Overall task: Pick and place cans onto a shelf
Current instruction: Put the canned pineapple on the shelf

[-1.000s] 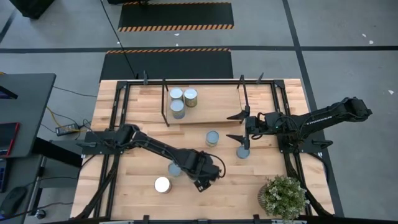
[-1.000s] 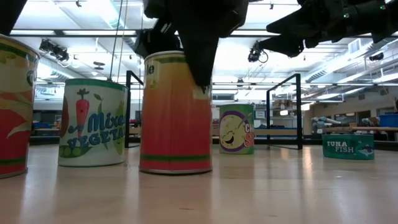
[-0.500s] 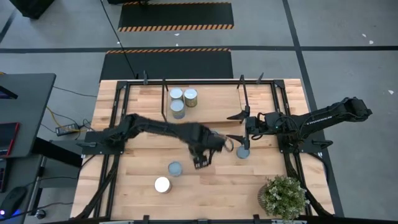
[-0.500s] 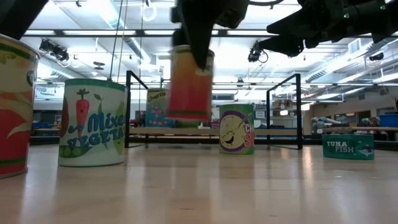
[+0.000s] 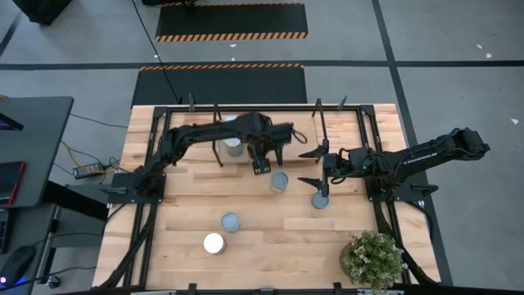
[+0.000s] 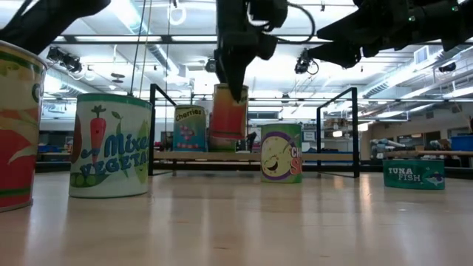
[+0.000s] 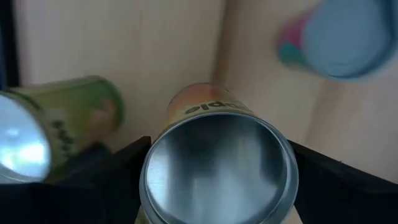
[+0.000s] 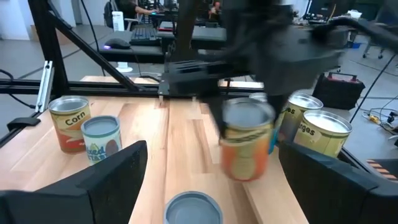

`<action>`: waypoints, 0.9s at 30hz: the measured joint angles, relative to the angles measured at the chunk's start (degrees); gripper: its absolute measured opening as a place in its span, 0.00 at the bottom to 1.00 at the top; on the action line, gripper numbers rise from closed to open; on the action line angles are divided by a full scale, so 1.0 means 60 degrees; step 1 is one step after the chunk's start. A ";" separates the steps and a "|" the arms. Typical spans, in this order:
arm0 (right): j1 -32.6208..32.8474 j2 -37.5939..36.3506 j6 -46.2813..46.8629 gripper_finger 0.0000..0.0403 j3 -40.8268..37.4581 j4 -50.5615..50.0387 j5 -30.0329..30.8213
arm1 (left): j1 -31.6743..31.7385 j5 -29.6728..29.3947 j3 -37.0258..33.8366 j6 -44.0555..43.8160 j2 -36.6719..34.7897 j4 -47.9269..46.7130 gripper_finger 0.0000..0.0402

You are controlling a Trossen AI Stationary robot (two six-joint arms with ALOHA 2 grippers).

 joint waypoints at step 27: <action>0.0302 0.0000 0.0073 0.92 0.0000 0.0004 -0.0157 | 0.1425 0.0969 -0.0539 0.1965 0.0011 0.1197 0.82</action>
